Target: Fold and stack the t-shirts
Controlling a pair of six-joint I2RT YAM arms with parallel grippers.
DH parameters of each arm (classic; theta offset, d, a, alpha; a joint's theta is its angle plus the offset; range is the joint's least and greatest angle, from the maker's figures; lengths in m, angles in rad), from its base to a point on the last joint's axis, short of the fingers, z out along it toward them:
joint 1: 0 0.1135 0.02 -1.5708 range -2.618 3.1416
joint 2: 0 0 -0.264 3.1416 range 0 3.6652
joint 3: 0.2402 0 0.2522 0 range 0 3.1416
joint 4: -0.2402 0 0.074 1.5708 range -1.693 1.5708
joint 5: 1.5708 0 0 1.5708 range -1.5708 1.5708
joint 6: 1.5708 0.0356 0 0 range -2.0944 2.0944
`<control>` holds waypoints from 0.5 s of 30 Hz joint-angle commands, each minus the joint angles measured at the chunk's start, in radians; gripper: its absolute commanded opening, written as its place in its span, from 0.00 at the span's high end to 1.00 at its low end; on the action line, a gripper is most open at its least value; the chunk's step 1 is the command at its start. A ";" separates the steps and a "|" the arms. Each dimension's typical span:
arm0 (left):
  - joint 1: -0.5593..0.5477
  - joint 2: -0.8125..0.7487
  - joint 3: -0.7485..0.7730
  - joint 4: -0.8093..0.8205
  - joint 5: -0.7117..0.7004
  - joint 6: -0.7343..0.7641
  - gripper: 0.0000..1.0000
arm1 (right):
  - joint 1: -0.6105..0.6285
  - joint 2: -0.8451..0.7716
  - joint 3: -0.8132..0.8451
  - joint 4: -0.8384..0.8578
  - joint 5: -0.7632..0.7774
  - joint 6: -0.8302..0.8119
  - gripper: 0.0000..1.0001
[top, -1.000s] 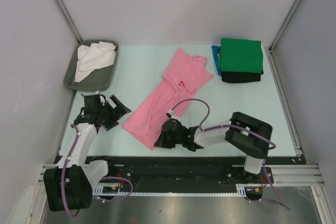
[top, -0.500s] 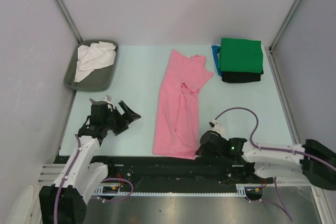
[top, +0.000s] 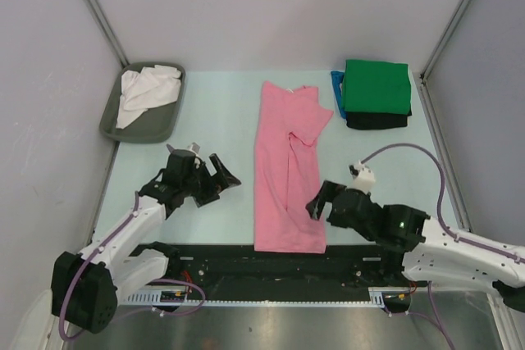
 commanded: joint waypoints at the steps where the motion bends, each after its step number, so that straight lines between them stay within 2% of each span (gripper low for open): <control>1: -0.005 0.057 0.082 0.057 -0.036 -0.001 0.00 | -0.142 0.168 0.178 0.151 0.149 -0.262 0.00; 2: -0.005 0.072 0.088 0.060 -0.038 0.009 0.00 | -0.272 0.200 0.193 0.201 0.061 -0.355 0.00; 4: -0.005 0.127 0.116 0.069 -0.030 0.020 0.00 | -0.419 0.301 0.193 0.339 -0.027 -0.411 0.00; 5: -0.005 0.146 0.130 0.072 -0.026 0.041 0.00 | -0.541 0.344 0.196 0.386 -0.087 -0.454 0.00; 9: -0.007 0.227 0.182 0.075 -0.009 0.058 0.00 | -0.786 0.541 0.217 0.666 -0.241 -0.479 0.00; 11: -0.005 0.244 0.184 0.095 -0.006 0.059 0.00 | -0.853 0.685 0.247 0.738 -0.306 -0.476 0.01; 12: -0.005 0.247 0.177 0.098 -0.006 0.054 0.00 | -0.887 0.740 0.294 0.826 -0.314 -0.485 0.01; 15: -0.005 0.261 0.165 0.123 -0.003 0.052 0.00 | -0.928 0.946 0.412 0.903 -0.336 -0.494 0.02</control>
